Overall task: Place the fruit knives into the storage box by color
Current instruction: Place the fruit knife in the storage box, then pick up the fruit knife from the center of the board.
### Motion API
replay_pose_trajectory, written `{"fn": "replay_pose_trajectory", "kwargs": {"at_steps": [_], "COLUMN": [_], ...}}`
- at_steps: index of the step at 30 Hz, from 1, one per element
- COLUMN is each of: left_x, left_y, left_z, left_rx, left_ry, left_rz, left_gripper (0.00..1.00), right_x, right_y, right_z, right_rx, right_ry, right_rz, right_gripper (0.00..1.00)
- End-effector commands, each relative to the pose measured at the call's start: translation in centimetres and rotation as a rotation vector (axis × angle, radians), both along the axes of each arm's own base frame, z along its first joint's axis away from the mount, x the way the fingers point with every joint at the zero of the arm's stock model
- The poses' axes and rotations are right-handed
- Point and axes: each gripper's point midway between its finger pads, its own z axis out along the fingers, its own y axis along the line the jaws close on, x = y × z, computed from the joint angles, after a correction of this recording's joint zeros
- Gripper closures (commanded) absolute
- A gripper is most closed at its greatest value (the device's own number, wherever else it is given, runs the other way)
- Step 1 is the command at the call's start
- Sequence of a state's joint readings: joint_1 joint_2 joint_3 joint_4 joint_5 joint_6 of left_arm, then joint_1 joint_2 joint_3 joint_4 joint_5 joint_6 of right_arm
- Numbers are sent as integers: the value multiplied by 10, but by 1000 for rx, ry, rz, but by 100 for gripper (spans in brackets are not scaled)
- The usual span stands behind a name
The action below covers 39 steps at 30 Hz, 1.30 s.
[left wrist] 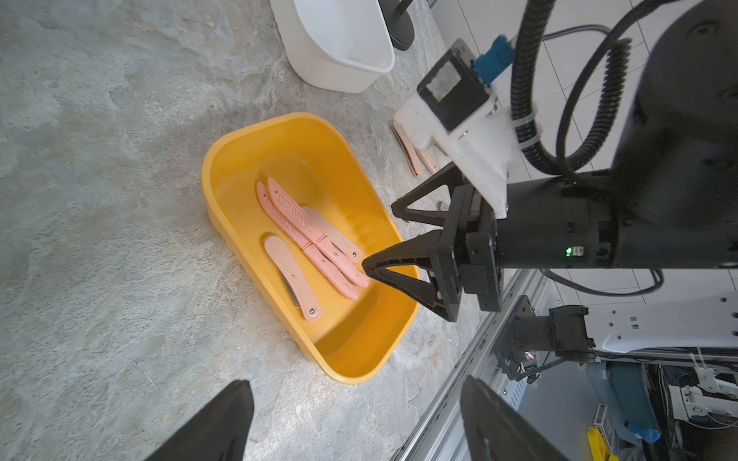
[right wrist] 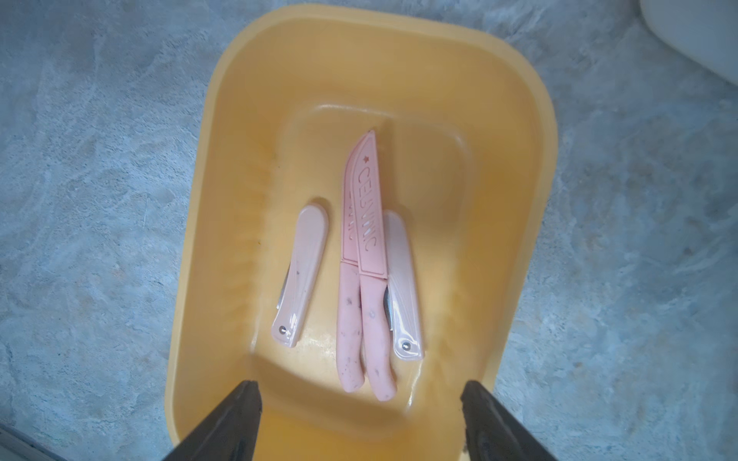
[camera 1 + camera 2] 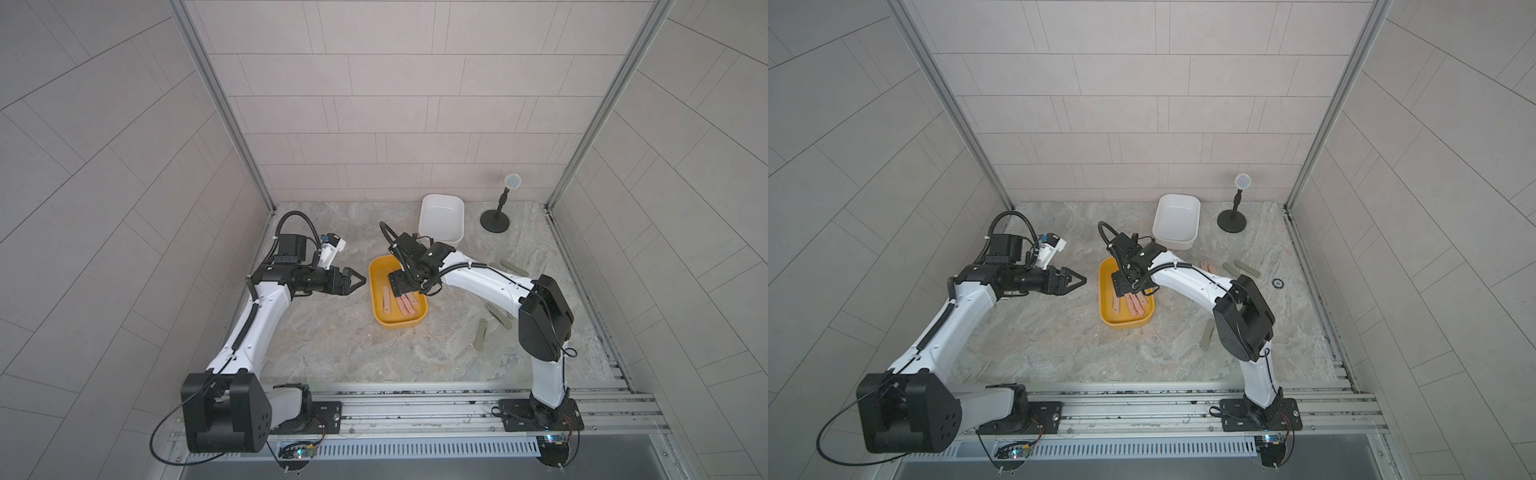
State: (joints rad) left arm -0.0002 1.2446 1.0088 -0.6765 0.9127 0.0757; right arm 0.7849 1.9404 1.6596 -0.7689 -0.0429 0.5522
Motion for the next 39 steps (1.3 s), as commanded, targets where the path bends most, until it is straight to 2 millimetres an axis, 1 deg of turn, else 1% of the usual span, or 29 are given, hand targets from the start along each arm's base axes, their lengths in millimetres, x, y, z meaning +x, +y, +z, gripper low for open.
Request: {"fn": "replay_pose_trajectory", "kwargs": {"at_steps": [1,5,11,20,27,39], "left_x": [0,0,-1,-3,-4,-4], "left_y": [0,0,-1,-3,-9,-26], "left_z": [0,-1,3,9,10,9], "left_rx": [-8,-11,-11,-16,-15,-2], "left_ry": [-17,-11,-25,-38,-42,-39], "left_rz": [-5,-7,-7,-10,-29,-83], "left_gripper": [12,12,12,12,12,12], "right_x": [-1,-1,-3,-1,1,3], "right_y": [-9,-11,-13,-25,-46,-92], "right_z": [9,12,15,29,35,37], "right_rx": [-16,-16,-5,-22,-34,-49], "right_ry": [-32,-45,-57,-101,-120,-119], "right_rz": [-16,-20,-17,-32,-68,-149], "right_gripper": [17,17,18,19,19,19]}}
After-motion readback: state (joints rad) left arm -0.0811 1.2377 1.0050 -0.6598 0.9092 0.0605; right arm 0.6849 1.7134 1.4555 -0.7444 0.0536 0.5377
